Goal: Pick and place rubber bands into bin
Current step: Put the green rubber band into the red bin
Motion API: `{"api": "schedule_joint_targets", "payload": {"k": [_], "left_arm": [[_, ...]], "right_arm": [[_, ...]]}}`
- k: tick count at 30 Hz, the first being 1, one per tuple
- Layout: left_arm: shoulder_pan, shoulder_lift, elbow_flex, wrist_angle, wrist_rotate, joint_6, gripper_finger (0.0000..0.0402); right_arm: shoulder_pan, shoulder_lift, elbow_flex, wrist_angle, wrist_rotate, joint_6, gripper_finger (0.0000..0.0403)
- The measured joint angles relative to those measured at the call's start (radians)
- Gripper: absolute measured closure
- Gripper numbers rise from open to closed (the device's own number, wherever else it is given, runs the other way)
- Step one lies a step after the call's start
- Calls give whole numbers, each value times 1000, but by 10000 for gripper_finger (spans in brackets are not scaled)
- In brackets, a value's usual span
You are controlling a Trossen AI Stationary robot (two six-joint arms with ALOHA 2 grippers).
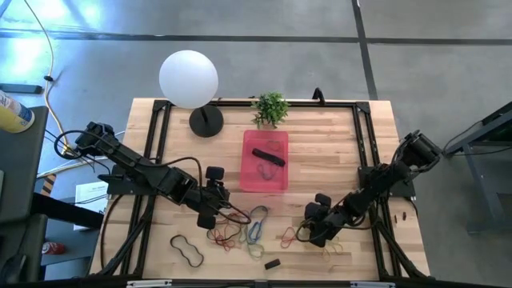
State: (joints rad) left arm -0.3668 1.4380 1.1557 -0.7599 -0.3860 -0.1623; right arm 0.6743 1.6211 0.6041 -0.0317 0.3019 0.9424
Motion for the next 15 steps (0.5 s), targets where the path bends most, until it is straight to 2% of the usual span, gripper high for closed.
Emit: {"api": "schedule_joint_targets", "payload": {"k": [4,11,15], "left_arm": [[0,0,0,0,0,0,252],[0,0,0,0,0,0,252],[0,0,0,-1,0,0,252]], "right_arm": [[-1,0,0,-11,-1,2,310],[-2,1,-1,-49,-5,48,392],[-1,1,-1,-49,2,88,393]]}}
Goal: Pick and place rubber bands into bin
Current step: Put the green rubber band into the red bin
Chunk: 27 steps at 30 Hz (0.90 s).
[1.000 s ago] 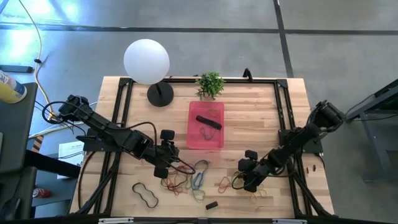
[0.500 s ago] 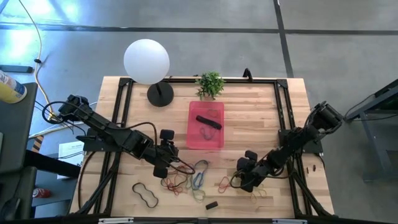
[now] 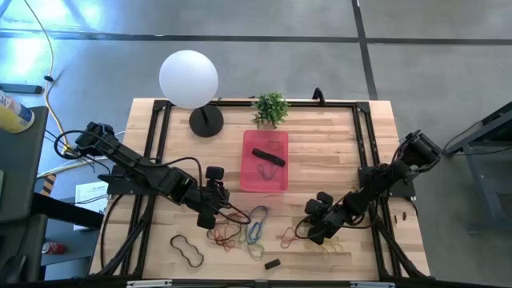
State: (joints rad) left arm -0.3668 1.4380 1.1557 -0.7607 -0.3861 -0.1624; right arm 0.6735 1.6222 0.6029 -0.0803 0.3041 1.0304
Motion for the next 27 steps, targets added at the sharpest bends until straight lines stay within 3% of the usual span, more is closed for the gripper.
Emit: {"api": "schedule_joint_targets", "payload": {"k": [27], "left_arm": [[0,0,0,-9,0,0,252]], "right_arm": [[18,-180,-4,70,62,-92,402]]}}
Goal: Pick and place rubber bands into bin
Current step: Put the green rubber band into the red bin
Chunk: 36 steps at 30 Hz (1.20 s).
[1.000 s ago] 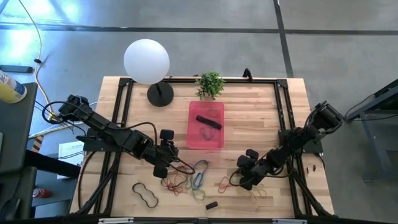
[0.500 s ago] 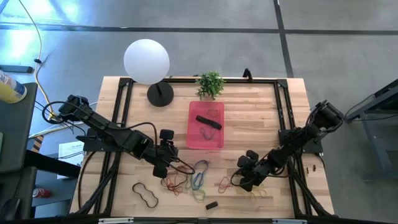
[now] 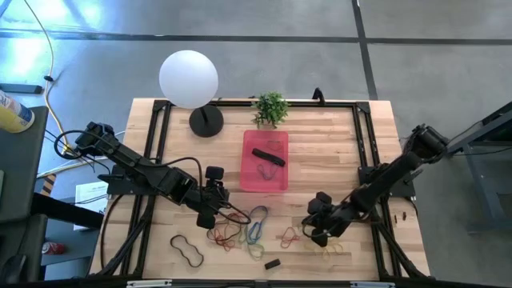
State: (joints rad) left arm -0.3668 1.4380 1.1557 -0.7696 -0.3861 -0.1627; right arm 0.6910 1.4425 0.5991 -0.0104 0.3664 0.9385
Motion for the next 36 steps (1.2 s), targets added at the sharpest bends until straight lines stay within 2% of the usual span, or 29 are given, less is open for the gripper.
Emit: {"api": "schedule_joint_targets", "payload": {"k": [6,17,27,36], "left_arm": [[0,0,0,0,0,0,252],[0,0,0,4,0,0,252],[0,0,0,23,0,-10,252],[0,0,0,33,-44,-28,252]], "right_arm": [[0,-79,0,4,29,-33,402],[-38,-230,2,102,190,-211,403],[-213,-246,2,220,196,-392,403],[-425,-246,2,277,160,-450,403]]}}
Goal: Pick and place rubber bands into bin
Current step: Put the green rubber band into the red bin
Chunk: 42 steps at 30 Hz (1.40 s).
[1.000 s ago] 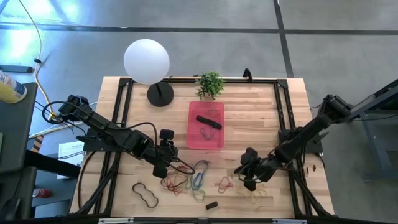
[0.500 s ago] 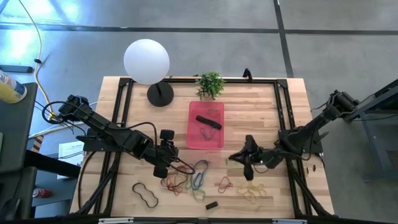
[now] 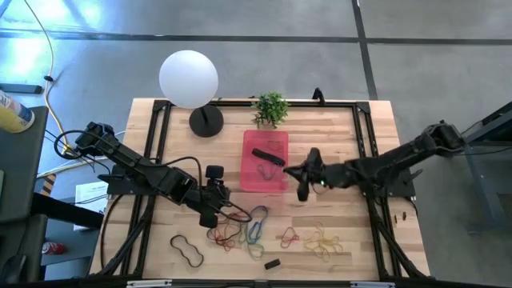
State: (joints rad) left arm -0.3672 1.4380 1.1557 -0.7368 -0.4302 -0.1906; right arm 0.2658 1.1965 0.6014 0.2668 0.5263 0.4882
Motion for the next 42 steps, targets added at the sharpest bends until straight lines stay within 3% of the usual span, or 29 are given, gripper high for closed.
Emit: {"api": "schedule_joint_targets", "payload": {"k": [11,20,28,34,42], "left_arm": [[0,0,0,7,-16,2,252],[0,0,0,7,-35,2,252],[0,0,0,8,-53,2,252],[0,0,0,8,-51,-3,252],[0,0,0,9,-50,-27,252]], "right_arm": [[-276,1,0,34,-194,-9,403],[-360,23,0,99,-243,-22,403],[-373,238,0,318,-248,-29,403],[-422,408,0,419,-277,90,403],[-469,568,174,373,-405,79,403]]}}
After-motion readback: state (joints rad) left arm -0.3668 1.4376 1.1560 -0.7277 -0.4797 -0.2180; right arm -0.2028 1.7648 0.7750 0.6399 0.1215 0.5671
